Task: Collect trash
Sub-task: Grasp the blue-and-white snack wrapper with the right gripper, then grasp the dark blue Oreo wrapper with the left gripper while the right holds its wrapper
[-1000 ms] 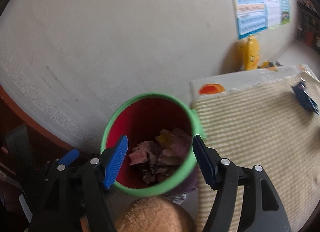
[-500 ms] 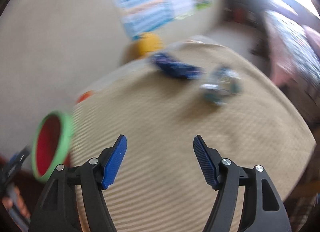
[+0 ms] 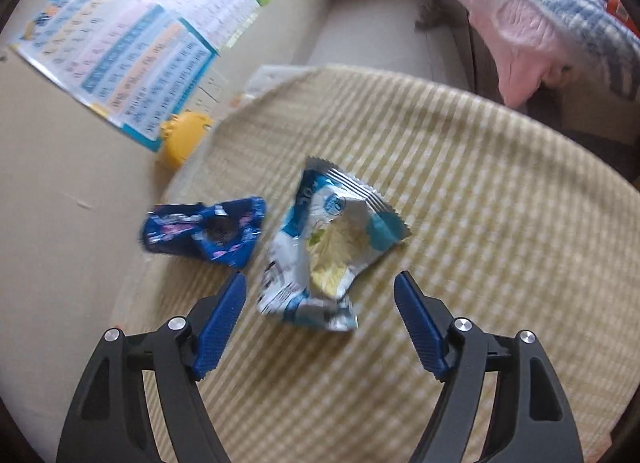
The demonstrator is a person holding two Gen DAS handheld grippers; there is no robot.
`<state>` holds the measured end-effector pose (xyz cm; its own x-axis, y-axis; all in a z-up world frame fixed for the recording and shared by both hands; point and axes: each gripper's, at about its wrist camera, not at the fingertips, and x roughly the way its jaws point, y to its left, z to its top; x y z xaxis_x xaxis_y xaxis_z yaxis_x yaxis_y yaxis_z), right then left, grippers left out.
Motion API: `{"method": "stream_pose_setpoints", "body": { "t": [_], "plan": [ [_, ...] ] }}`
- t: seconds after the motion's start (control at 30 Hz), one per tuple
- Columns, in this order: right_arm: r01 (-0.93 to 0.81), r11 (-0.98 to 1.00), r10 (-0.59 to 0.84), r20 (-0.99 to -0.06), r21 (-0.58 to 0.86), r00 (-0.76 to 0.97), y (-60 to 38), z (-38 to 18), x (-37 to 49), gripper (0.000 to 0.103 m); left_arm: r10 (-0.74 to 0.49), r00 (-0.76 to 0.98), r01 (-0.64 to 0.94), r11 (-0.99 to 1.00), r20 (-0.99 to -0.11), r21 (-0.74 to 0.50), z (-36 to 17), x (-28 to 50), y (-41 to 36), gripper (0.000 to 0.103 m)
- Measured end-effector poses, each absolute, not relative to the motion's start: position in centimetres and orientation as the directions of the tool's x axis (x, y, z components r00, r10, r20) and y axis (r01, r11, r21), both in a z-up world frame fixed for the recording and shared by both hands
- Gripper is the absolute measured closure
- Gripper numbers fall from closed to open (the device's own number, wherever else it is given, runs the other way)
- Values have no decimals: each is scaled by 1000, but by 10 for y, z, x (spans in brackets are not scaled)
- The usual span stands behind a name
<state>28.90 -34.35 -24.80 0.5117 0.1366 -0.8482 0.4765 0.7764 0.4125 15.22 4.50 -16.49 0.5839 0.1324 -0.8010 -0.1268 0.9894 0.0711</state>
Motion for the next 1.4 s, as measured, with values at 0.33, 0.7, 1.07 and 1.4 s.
{"method": "stream_pose_setpoints", "body": {
  "t": [0.33, 0.7, 1.07, 1.4],
  "plan": [
    [279, 906, 100, -802, 317, 589, -337, -228, 258, 78, 48, 596, -32, 999, -802, 36, -161, 198, -28, 17],
    [165, 938, 112, -718, 305, 687, -295, -221, 119, 77, 20, 594, 46, 997, -804, 59, -187, 281, -127, 17],
    [213, 895, 151, -716, 392, 682, -322, -244, 122, 75, -14, 574, 105, 993, -819, 57, -208, 367, -188, 21],
    [203, 888, 173, -708, 414, 684, -330, -245, 117, 74, -5, 515, 90, 995, -857, 49, -234, 399, -201, 60]
  ]
}}
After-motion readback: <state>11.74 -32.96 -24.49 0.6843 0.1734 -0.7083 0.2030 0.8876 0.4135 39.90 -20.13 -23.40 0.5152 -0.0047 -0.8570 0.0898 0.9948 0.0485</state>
